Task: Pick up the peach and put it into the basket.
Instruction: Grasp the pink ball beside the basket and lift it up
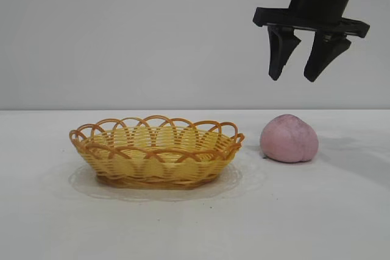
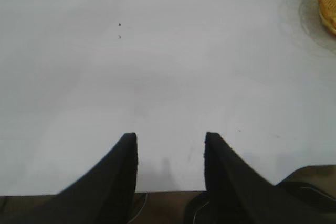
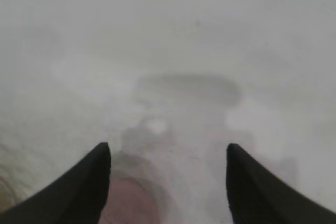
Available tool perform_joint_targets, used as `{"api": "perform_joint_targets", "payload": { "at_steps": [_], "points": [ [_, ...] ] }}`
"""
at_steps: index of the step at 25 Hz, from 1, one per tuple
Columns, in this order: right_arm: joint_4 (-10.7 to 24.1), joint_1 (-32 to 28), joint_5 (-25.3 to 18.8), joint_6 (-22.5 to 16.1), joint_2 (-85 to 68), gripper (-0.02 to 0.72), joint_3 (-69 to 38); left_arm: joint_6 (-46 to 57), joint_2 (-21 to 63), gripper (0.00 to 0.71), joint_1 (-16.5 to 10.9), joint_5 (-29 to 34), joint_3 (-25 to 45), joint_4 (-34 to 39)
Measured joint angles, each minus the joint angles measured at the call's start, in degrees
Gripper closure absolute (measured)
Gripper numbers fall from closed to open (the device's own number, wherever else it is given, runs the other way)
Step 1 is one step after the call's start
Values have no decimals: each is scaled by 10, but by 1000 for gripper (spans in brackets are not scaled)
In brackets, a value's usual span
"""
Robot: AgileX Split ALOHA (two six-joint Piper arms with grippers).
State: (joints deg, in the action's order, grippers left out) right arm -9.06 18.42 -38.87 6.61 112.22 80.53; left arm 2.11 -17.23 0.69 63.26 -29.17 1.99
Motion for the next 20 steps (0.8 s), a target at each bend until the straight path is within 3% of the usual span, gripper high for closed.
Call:
{"api": "perform_joint_targets", "payload": {
  "at_steps": [9,12,16,20],
  "points": [
    [-4,0,-81,4,0,288,0,-16,178,449,0,7,11,-11],
    [-19,0,-116,12,1,288,0,-19,182,449,0,8,12,-11],
    [-68,0,-158,50,7,288,0,-22,182,449,0,8,15,-11],
    [-82,11,-149,63,36,288,0,-22,182,449,0,8,15,-11]
  ]
}}
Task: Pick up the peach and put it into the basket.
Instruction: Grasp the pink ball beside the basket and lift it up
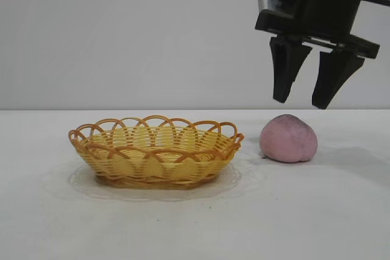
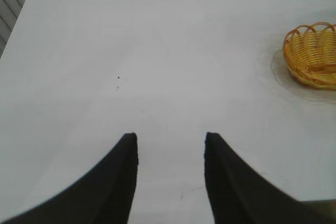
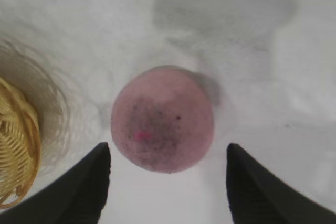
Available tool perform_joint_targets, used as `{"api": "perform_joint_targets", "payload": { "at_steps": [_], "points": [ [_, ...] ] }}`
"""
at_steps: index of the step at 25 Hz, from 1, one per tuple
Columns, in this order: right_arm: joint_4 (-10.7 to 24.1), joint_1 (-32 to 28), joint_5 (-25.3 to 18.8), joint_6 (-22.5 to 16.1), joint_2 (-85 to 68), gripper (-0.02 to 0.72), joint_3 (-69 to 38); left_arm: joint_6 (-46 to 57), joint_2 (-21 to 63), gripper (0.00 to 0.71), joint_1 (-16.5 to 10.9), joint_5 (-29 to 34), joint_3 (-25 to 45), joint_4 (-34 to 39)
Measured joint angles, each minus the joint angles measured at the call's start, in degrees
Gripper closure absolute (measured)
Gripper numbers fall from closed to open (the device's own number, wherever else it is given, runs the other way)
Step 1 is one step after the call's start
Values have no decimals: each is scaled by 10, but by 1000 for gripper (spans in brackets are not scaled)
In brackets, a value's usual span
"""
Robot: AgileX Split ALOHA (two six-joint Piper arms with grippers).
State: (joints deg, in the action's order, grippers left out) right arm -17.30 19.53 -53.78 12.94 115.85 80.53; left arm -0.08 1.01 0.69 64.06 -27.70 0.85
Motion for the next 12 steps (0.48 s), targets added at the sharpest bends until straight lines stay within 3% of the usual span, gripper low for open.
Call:
{"api": "perform_joint_targets", "payload": {
  "at_steps": [1,4,6,8,9,12],
  "points": [
    [0,1,8,0,10,288,0,0,0,449,0,0,0,0],
    [-1,5,18,5,40,528,0,0,0,449,0,0,0,0],
    [-1,10,25,9,36,633,0,0,0,449,0,0,0,0],
    [-1,17,32,10,18,643,0,-1,0,449,0,0,0,0],
    [0,19,34,13,4,703,0,-1,0,449,0,0,0,0],
    [-5,32,36,34,-45,703,1,-1,0,449,0,0,0,0]
  ]
}}
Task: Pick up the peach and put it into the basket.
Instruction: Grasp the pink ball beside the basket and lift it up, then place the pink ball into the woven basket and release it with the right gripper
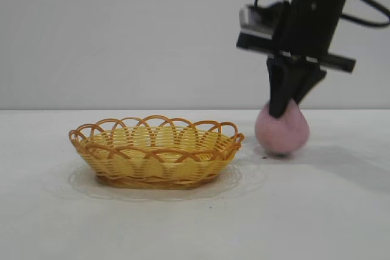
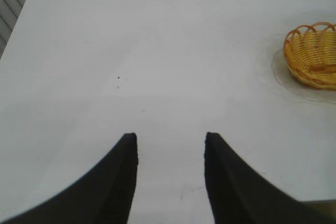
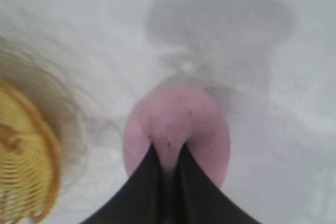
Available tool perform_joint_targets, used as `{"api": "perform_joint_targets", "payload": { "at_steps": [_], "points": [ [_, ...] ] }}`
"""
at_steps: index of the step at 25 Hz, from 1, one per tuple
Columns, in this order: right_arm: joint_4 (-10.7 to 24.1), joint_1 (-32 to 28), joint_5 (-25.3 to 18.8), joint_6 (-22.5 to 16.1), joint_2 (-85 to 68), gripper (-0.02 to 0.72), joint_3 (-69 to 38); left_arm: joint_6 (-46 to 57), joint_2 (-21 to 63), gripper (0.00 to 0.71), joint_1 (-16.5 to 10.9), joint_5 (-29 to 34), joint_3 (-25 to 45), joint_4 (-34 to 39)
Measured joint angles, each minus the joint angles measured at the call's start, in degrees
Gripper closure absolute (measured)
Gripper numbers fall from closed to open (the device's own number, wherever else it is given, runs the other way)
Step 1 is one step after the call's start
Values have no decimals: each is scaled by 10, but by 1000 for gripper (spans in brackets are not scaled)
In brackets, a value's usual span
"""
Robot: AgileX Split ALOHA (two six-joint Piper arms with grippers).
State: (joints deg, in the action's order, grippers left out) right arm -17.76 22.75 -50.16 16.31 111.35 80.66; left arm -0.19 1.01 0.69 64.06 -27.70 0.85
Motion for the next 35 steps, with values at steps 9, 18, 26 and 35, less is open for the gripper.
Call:
{"api": "perform_joint_targets", "payload": {
  "at_steps": [9,18,26,35],
  "points": [
    [-45,107,1,43,-37,703,12,0,0,449,0,0,0,0],
    [-46,162,22,47,57,703,12,0,0,449,0,0,0,0],
    [-46,162,32,50,65,495,12,0,0,449,0,0,0,0],
    [-46,163,92,26,-25,340,12,0,0,449,0,0,0,0]
  ]
}}
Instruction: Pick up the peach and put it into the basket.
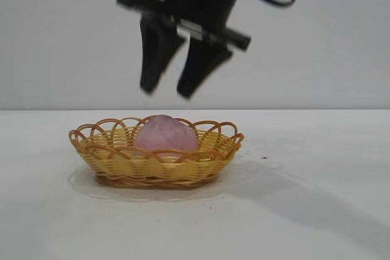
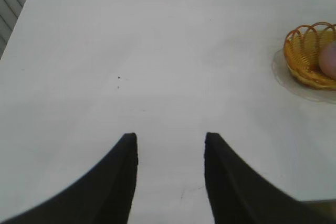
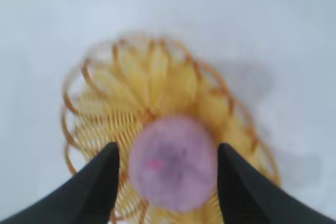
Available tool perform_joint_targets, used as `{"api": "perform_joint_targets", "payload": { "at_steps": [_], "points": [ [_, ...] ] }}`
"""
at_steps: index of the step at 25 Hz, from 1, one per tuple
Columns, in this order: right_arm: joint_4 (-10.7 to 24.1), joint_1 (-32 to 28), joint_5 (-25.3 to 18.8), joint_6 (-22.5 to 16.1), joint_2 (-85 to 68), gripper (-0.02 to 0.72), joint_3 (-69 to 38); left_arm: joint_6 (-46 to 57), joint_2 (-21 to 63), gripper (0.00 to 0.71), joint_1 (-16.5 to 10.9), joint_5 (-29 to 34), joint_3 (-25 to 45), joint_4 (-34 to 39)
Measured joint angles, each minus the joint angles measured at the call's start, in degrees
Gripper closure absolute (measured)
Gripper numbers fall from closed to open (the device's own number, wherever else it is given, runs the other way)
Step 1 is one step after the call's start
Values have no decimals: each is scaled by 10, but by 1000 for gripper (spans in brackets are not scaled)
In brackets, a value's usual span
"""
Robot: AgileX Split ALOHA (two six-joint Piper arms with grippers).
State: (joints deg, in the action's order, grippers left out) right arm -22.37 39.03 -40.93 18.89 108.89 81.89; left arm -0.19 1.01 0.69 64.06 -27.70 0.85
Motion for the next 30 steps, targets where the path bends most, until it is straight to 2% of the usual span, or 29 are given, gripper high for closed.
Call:
{"api": "perform_joint_targets", "payload": {
  "at_steps": [2,4,6,10,12,14,18,21,24,27,30],
  "points": [
    [5,-7,29,-21,-18,340,0,0,0,449,0,0,0,0],
    [31,-29,42,-59,-19,340,0,0,0,449,0,0,0,-2],
    [82,-65,38,-118,-12,340,0,0,0,449,0,0,0,-2],
    [215,-177,4,-242,1,340,0,1,0,449,0,0,0,-2],
    [251,-235,-8,-273,7,340,0,1,0,449,0,0,0,-2],
    [270,-274,-12,-289,13,340,0,1,0,449,0,0,0,-2],
    [274,-318,-7,-308,30,340,0,1,0,449,0,0,0,-2],
    [274,-325,-19,-311,28,340,0,1,0,449,0,0,0,-2],
    [269,-325,-33,-301,-5,340,0,1,0,449,0,0,0,-3],
    [244,-325,-46,-275,-75,340,-4,1,0,449,0,0,0,-3],
    [220,-323,-45,-249,-174,340,-51,1,0,449,0,0,0,-3]
  ]
}}
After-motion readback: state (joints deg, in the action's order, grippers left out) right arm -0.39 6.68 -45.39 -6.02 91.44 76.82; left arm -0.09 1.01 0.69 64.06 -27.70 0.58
